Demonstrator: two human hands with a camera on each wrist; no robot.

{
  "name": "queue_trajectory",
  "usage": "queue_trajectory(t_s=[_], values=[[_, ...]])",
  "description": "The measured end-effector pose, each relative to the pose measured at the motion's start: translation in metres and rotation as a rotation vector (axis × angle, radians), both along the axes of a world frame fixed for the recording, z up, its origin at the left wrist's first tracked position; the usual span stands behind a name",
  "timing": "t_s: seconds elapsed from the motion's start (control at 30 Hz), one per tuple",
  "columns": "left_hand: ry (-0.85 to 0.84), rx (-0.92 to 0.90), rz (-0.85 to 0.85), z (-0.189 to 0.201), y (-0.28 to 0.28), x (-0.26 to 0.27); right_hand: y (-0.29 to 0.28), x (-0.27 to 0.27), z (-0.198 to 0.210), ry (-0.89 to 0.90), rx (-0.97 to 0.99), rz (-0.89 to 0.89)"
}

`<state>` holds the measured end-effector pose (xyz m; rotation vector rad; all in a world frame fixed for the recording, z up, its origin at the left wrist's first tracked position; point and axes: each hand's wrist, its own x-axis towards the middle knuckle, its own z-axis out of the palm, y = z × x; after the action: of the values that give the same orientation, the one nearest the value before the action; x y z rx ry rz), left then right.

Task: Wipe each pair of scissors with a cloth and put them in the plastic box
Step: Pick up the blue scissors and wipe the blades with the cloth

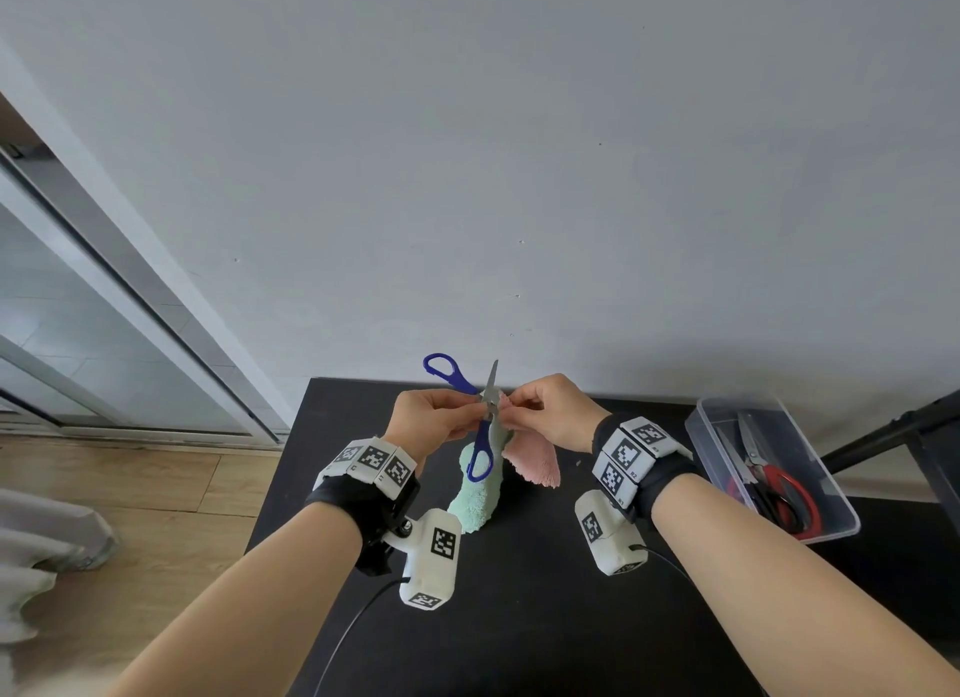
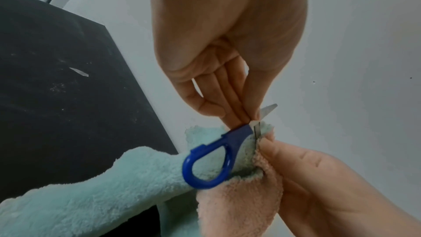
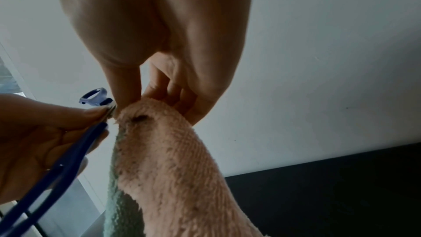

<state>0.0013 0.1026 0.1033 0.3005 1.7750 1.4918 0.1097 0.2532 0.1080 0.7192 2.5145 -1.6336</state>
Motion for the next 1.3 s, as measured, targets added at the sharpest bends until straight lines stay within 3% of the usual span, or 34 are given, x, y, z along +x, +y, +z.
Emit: queue_trajectory(t_s=[0.23,0.47,0.8,1.03,1.3], values=[[-0.098,0.03,0.181,0.001,-0.012,-0.031,0.024,0.03,-0.01,-0.063,0.031,-0.102],[-0.076,-0.02,-0.022,0.005,-0.009,-0.024,0.017,0.017,-0.003,0.123,-0.232,-0.307],[-0.041,-0.011,-0.055,0.01,0.003,-0.011,-0.005,-0.009,0.003,0.242,-0.573,-0.423],[-0.055,0.019,-0.047,0.014,0.006,-0.006,-0.015,-0.013,0.006,0.231,-0.578,-0.379],[0.045,-0.069,-0.089,0.014,0.009,-0.006,-0.018,-0.016,0.005,0.196,-0.606,-0.524]])
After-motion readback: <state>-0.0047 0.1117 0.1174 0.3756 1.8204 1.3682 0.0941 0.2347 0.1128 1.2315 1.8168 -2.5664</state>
